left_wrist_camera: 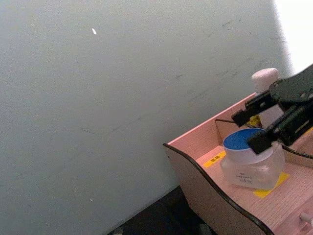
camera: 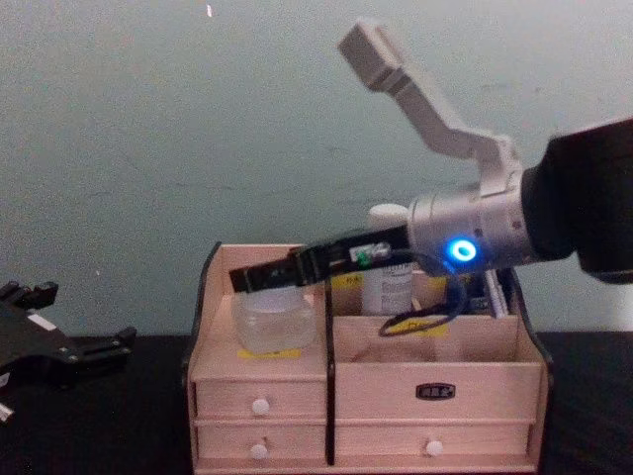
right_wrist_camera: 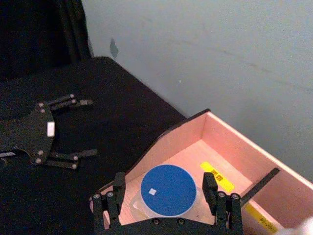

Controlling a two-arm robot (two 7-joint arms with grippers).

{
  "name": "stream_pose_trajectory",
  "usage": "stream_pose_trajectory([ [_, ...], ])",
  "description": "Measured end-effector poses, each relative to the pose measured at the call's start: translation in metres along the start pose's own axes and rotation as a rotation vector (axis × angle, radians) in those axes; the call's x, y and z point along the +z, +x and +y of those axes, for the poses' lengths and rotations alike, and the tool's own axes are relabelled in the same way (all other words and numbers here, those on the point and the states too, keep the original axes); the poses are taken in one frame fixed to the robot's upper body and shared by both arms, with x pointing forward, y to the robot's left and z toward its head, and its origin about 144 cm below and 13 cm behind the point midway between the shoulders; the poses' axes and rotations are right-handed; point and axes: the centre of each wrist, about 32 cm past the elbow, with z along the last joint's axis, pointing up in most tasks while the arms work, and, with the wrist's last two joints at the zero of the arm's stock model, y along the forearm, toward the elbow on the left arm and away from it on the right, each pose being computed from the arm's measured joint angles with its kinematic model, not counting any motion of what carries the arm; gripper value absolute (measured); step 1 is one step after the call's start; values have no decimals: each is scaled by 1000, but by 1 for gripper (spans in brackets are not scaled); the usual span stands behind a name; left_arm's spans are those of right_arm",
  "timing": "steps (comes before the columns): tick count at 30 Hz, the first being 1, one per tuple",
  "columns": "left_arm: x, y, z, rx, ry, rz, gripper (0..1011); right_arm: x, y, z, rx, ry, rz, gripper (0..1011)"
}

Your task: Pick up the facial cleanser and watermelon frost from the table and place them into the tiered storage box.

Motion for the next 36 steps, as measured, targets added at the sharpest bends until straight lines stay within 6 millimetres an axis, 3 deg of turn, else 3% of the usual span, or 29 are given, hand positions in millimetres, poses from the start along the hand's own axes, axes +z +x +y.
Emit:
stream_pose_trajectory([
  [16,0,0,0,0,0,0,1001,9,-5,-56,-49,173,28,1002],
  [26,0,0,0,0,0,0,1001,-20,-7,-97,-250,256,75,1002],
  [36,0,0,0,0,0,0,1001,-48,-7,-122,-474,321,92,1002],
])
